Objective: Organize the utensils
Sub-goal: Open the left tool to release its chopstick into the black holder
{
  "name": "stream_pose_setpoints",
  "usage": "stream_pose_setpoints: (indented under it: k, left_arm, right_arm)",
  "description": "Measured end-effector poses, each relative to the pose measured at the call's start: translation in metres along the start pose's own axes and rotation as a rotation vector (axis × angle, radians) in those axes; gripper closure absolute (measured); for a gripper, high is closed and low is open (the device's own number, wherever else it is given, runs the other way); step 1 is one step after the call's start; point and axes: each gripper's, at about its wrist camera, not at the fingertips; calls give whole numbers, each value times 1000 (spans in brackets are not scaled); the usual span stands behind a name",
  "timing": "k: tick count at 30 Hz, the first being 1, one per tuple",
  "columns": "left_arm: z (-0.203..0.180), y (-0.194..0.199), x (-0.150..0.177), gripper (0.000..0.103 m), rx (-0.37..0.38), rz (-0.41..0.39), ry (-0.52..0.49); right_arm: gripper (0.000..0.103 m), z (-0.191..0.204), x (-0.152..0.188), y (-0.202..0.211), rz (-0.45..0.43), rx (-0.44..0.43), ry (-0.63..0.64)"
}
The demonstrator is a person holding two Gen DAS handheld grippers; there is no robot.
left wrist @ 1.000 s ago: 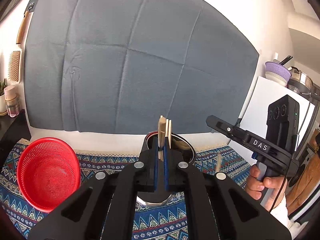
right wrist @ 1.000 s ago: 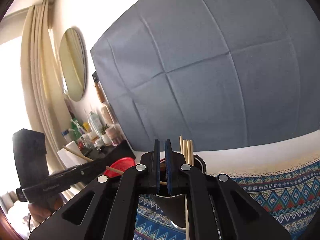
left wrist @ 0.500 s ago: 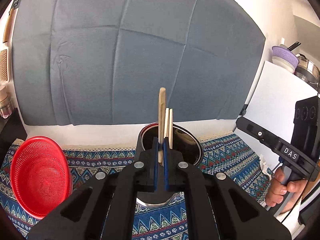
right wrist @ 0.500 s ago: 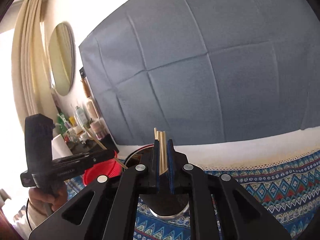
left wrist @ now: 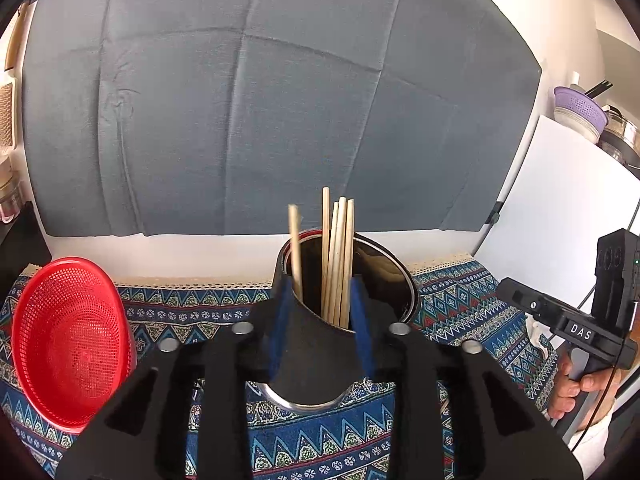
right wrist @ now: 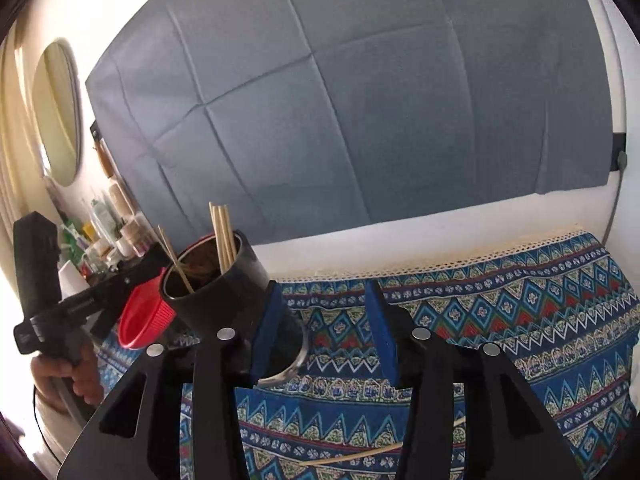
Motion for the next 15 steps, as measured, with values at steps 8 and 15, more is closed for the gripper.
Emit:
stream_pose_setpoints:
  k: [8, 15]
  left_arm:
    - [3, 22, 18, 17, -65, -75, -35]
    - [9, 17, 44, 6, -154, 20, -87]
  right_arm:
    - [36, -19, 29, -10, 173, 125, -48]
    - [25, -29, 59, -21, 327, 211, -49]
Point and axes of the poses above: each gripper's, at about its wrist camera, not at the fingertips, and y roughly against the way its jaws point, z to its left, x to its underside, and after that the axes turned 5 degrees about y, right-handed
